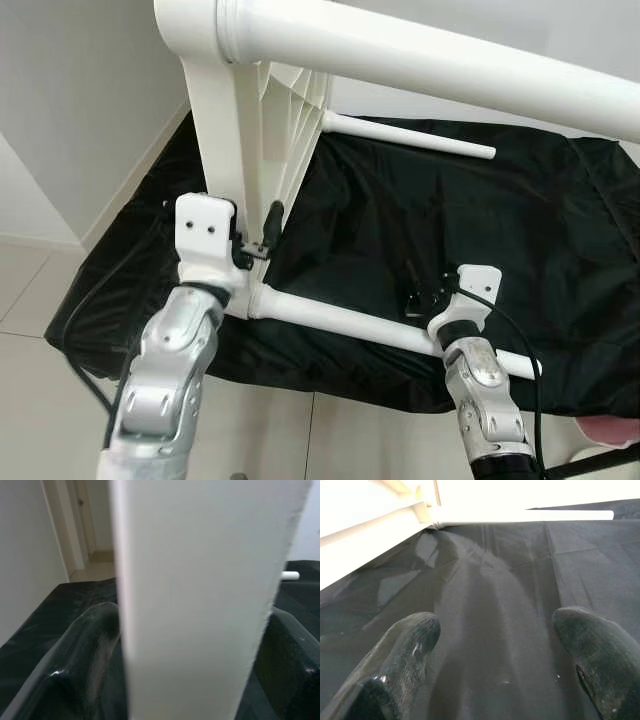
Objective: Building children table
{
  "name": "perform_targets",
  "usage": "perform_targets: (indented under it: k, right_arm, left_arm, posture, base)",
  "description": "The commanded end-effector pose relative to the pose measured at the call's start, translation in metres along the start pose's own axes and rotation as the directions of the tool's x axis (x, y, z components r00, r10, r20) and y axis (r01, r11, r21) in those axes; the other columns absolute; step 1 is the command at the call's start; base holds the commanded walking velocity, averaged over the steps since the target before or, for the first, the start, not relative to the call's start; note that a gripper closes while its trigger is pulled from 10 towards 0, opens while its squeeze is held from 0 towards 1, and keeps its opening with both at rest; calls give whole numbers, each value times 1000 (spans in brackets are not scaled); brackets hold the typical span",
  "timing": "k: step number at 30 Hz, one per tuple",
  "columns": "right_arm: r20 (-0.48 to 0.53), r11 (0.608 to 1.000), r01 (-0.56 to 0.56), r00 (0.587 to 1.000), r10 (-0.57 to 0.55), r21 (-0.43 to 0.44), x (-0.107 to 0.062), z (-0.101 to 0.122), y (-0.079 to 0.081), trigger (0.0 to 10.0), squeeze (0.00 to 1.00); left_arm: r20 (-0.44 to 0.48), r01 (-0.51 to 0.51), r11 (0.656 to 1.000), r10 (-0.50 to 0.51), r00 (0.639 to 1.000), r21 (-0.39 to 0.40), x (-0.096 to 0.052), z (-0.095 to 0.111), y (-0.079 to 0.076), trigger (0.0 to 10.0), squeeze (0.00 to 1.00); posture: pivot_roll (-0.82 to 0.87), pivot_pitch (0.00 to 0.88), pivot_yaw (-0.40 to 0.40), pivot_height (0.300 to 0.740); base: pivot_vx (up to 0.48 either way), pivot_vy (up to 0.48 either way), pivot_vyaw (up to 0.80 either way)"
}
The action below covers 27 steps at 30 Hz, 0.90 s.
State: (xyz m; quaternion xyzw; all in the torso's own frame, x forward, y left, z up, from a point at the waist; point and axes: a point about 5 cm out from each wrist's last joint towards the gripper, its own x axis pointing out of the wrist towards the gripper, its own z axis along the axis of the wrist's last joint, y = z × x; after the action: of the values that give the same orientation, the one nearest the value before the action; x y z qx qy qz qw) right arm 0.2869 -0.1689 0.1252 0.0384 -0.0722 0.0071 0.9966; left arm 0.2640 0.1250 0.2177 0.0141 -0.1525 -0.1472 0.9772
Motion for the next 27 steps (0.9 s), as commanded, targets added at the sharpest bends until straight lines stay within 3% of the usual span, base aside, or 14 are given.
perform_targets:
  k: [1,3,6,14,23,27]
  right_arm:
    - [-2,1000,5,1000,-5,3,-2,-2,-1,10000,0]
    - [-8,1000,-4,1000,4,5,-2,-4,0,10000,0]
    - [-8,1000,-8,1000,8,6,-1,-4,1,10000,0]
    - [-9,1000,-14,1000,14,7,0,-5,2,10000,0]
    - [-19,999,-32,999,32,10,0,-8,5,10000,0]
    - [-20,999,-36,999,36,10,1,-8,6,10000,0]
  left_arm:
    - [-6,138,990,-139,990,-12,-4,1,-8,10000,0]
    - [-37,261,965,-262,964,-34,-15,1,-12,10000,0]
    - [-58,300,953,-302,951,-36,-20,0,-14,10000,0]
    - [-97,353,935,-353,931,-15,-29,0,-9,10000,0]
    - [-217,445,896,-437,873,-18,-51,-2,-1,10000,0]
    - [-240,448,894,-437,867,-9,-56,-1,2,10000,0]
  posture:
    - [-2,68,17,740]
    - [6,66,13,740]
    - [11,60,11,740]
    - [16,57,9,740]
    - [42,43,-1,740]
    - [49,38,-4,740]
  base:
    - [0,0,0]
    - [0,0,0]
    - [0,0,0]
    - [0,0,0]
    - [0,0,0]
    - [0,0,0]
